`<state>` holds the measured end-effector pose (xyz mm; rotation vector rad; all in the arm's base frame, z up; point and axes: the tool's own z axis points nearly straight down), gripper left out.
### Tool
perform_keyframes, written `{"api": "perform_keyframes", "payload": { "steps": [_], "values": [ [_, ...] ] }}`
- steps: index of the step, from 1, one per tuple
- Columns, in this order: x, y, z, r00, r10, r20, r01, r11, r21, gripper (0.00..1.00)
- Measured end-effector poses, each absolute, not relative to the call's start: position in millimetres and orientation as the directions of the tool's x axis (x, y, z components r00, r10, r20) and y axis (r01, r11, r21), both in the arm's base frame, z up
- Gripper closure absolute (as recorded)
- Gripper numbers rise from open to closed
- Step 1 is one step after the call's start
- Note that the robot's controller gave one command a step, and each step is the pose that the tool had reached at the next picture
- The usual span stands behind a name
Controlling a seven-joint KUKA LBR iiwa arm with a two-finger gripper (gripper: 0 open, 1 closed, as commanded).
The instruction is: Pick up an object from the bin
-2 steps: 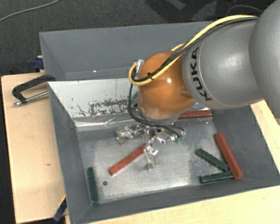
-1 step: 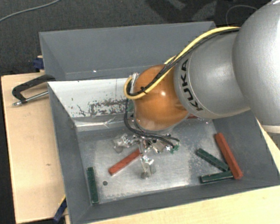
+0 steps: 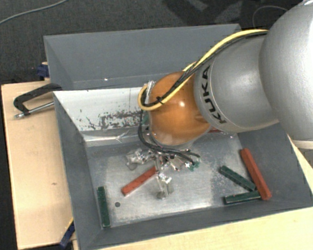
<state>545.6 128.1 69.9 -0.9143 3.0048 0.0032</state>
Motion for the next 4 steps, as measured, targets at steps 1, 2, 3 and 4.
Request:
{"api": "perform_keyframes", "payload": {
  "steps": [1,2,3,4],
  "values": [
    [545.6,128,70,-0.831,-0.556,-0.001,-0.556,0.831,0.002,1.0],
    [547.5,129,105,-0.831,-0.556,-0.01,-0.556,0.831,-0.002,1.0],
    [549.0,130,112,-0.832,-0.555,-0.008,-0.555,0.832,-0.001,1.0],
    [550.4,131,122,-0.833,-0.553,-0.008,-0.553,0.833,-0.001,1.0]
  ]
}}
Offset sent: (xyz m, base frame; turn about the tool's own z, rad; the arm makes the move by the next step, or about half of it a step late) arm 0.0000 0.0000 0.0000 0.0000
